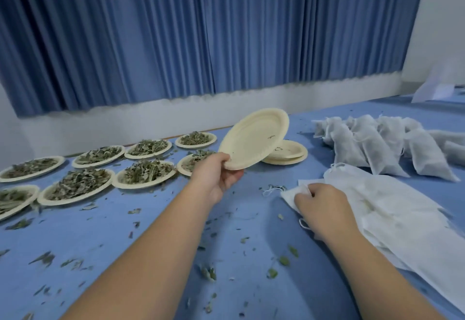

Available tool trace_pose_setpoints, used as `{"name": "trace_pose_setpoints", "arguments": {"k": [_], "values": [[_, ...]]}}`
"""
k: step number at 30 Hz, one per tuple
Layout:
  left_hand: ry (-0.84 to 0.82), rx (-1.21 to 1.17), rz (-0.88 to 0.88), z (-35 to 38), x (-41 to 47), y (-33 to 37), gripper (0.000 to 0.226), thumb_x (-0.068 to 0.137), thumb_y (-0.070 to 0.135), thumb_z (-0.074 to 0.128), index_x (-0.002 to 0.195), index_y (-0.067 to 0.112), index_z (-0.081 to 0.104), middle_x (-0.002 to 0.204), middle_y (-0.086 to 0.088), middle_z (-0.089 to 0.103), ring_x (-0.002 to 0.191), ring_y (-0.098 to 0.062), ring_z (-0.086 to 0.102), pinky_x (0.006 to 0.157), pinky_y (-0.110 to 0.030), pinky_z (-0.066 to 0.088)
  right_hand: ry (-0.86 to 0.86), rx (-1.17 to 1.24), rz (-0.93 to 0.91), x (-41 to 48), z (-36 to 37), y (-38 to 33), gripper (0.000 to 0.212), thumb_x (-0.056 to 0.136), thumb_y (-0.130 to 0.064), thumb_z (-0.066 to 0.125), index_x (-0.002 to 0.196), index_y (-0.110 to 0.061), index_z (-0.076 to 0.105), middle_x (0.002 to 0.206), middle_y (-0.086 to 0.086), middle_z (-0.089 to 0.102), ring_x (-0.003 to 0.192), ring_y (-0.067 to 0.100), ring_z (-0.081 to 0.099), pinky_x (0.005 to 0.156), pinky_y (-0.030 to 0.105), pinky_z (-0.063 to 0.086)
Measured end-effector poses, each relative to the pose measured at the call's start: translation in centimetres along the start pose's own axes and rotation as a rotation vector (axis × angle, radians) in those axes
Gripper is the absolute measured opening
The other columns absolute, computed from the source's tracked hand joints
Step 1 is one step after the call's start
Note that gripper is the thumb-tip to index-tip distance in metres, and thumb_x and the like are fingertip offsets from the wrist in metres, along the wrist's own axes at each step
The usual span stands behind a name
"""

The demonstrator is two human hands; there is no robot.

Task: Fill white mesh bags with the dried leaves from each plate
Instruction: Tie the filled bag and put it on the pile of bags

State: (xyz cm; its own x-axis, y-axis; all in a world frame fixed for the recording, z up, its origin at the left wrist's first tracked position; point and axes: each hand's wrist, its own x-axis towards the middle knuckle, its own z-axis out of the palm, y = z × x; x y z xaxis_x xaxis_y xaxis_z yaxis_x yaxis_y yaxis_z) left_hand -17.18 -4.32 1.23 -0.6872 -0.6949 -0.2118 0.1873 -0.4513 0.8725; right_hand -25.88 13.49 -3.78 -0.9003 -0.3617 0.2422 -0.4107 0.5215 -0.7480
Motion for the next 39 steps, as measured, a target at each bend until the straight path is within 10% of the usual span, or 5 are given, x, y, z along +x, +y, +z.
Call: {"name": "trace_pose_setpoints", "arguments": {"k": [9,22,31,39], "values": [[-0.006,0.054,-0.067,6.2,6.9,-4.0,0.015,0.096,0.006,0.057,0.108,0.006,0.047,0.109,-0.018,0.048,0.095,-0.034,0.064,0.078,-0.038,0.053,-0.001,-0.076,-0.029,0.9,0.7,0.9,0.032,0.086,-0.022,0.046,0.055,-0.016,0.038,0.057,0.000,0.052,0.053,0.019,0.045,0.046,0.028,0.028],[0.027,0.205,0.047,6.2,7.9,-5.3,0.009,0.096,0.010,0.054,0.104,0.005,0.056,0.099,-0.008,0.060,0.081,-0.024,0.066,0.062,-0.029,0.056,0.025,-0.110,-0.108,0.7,1.0,0.5,0.040,0.089,-0.023,0.048,0.054,-0.013,0.031,0.050,0.000,0.035,0.048,0.016,0.031,0.046,0.031,0.022],[-0.006,0.282,0.143,0.5,1.3,-2.9,0.006,0.095,0.015,0.060,0.096,0.012,0.065,0.087,-0.006,0.064,0.066,-0.019,0.062,0.053,-0.025,0.050,-0.056,0.302,-0.354,-1.1,0.0,-1.5,0.032,0.081,-0.012,0.051,0.058,-0.015,0.031,0.053,-0.008,0.030,0.051,0.008,0.027,0.047,0.023,0.024],[-0.310,1.134,0.672,-6.0,-7.5,-1.0,0.025,0.094,0.042,0.056,0.119,0.037,0.061,0.118,0.025,0.056,0.105,0.018,0.047,0.087,-0.009,0.040,-0.279,0.454,-0.479,-5.2,0.3,-4.1,0.028,0.087,-0.006,0.061,0.076,-0.030,0.071,0.080,-0.013,0.070,0.078,0.003,0.062,0.068,0.015,0.044]]}}
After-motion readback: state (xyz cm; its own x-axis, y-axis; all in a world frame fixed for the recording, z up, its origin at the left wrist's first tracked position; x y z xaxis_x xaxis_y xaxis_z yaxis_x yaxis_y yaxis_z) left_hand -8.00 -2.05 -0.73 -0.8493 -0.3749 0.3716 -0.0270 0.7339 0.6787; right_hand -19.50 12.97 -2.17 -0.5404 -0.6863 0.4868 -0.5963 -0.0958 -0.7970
